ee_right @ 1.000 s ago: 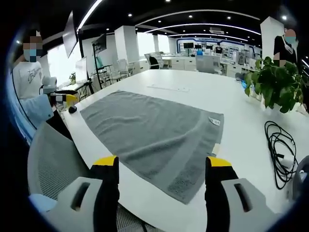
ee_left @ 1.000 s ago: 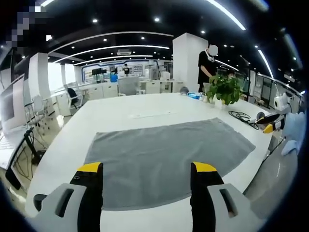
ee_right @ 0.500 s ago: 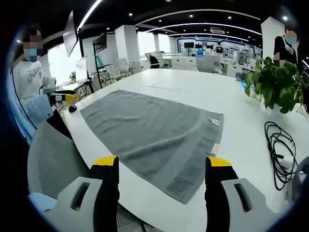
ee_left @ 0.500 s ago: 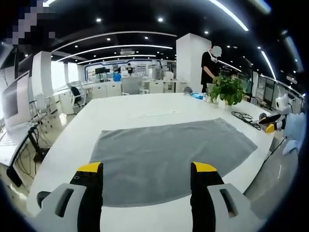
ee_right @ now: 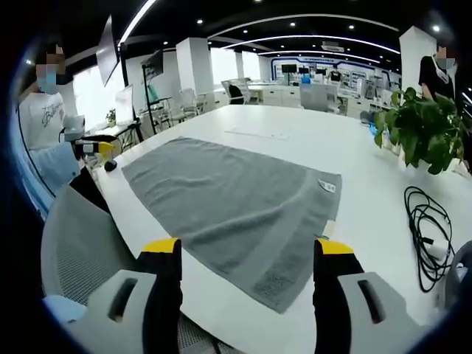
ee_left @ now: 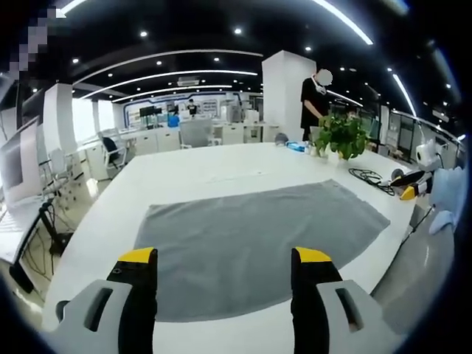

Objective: Fold the towel on the table until its edges align and the towel forms a compact rectangular stack.

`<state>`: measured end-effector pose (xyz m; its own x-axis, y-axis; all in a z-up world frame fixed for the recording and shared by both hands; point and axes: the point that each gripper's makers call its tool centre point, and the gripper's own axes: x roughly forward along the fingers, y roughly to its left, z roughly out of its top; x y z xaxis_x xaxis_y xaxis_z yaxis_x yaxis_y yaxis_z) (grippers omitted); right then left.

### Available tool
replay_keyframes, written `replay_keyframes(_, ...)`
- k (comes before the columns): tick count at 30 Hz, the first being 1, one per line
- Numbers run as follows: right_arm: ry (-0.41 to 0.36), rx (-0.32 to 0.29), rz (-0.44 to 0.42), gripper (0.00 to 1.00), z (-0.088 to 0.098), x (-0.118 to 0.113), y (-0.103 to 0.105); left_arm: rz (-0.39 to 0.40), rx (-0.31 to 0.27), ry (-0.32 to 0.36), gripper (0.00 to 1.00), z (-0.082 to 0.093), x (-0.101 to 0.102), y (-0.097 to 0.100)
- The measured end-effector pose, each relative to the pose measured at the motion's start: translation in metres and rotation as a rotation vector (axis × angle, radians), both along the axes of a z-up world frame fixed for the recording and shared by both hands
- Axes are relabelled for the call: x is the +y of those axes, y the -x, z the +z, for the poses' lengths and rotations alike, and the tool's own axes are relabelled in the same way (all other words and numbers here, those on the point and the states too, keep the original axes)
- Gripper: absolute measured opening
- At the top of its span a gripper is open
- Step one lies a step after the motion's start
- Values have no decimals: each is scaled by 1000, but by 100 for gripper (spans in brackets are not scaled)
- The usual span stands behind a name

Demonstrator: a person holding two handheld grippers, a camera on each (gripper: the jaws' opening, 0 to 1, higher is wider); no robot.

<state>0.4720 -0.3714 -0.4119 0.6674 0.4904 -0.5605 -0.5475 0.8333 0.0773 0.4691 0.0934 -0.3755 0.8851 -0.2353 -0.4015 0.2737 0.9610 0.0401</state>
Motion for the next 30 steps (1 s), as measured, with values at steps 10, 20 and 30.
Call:
replay_keyframes(10, 6, 3, -6, 73, 2, -9, -12, -53, -8, -3, 77, 8, -31, -8)
replay_keyframes(20, 17, -12, -5, 73, 11, -16, -38, -106, -1, -21, 77, 15, -61, -11)
replay_keyframes(30, 25, -37, 5, 74, 25, -18, -68, -133, -21, -5, 78, 24, -95, -13)
